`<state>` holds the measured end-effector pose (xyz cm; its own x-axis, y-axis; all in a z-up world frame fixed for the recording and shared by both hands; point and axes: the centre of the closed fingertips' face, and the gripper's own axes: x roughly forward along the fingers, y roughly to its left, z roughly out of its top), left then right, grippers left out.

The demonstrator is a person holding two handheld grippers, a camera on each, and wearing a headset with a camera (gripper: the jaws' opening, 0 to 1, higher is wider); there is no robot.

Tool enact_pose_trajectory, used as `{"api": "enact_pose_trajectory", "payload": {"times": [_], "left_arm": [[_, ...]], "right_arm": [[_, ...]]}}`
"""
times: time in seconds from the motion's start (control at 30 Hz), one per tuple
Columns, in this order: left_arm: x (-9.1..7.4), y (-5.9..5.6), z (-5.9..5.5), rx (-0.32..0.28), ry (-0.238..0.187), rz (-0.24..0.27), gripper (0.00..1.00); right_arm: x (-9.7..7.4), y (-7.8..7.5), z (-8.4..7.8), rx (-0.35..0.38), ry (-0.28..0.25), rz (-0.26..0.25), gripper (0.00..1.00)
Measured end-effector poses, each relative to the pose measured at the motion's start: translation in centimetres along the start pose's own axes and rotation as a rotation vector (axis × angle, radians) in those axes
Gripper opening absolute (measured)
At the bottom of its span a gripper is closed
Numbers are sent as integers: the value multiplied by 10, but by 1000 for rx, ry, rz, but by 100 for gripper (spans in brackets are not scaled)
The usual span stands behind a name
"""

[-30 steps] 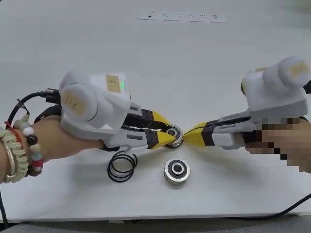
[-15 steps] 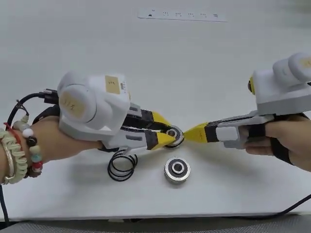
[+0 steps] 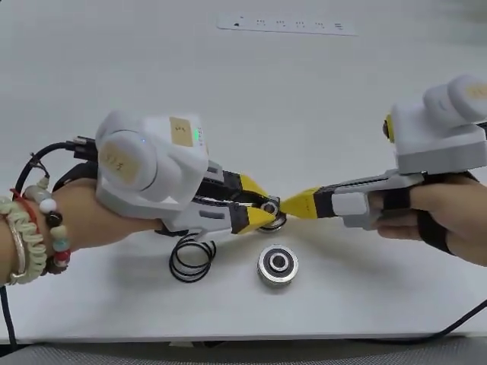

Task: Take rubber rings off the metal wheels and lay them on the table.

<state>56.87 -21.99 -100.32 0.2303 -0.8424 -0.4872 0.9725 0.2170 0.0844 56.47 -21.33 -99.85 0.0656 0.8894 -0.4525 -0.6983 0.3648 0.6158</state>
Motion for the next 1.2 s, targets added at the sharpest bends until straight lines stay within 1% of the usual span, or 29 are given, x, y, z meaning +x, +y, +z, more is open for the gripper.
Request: {"api": "enact_pose_trajectory", "payload": {"times": [0.03,0.07,0.1,0.13,0.17,0.2,0.27,0.43,0.53,0.67,0.73,0.93,1.07,1.13,1.2], "left_arm": [[0,0,0,0,0,0,13],[0,0,0,-2,-2,1,13],[1,0,1,-7,-5,3,13],[1,0,1,-12,-14,3,13],[1,0,0,-14,-22,3,14],[1,0,1,-27,-29,6,14],[0,0,1,-30,-29,13,14],[0,-1,1,-30,-20,18,14],[-1,-1,1,-39,-2,10,14],[-4,-2,6,-15,3,2,16],[-8,-3,10,-10,-8,0,17],[-22,-7,18,8,-21,1,23],[-35,-7,23,25,-25,21,32],[-44,-6,27,19,-35,32,33],[-51,-4,29,26,-40,47,35]], "right_arm": [[1,4,3,8,-14,17,0],[4,23,13,6,-64,119,0],[5,18,15,14,-58,61,0],[7,6,8,-103,10,-21,0],[9,3,4,-167,41,-36,0],[12,7,2,-127,35,-24,0],[12,7,3,-71,19,-12,0],[6,0,2,-90,30,-51,0],[3,-1,2,-88,32,-61,0],[0,-1,4,-95,29,-71,0],[-2,-1,5,-101,28,-78,0],[-10,2,8,-111,22,-91,0],[-16,3,10,-120,17,-104,0],[-20,5,12,-121,10,-106,0],[-22,7,14,-129,6,-109,0]]}}
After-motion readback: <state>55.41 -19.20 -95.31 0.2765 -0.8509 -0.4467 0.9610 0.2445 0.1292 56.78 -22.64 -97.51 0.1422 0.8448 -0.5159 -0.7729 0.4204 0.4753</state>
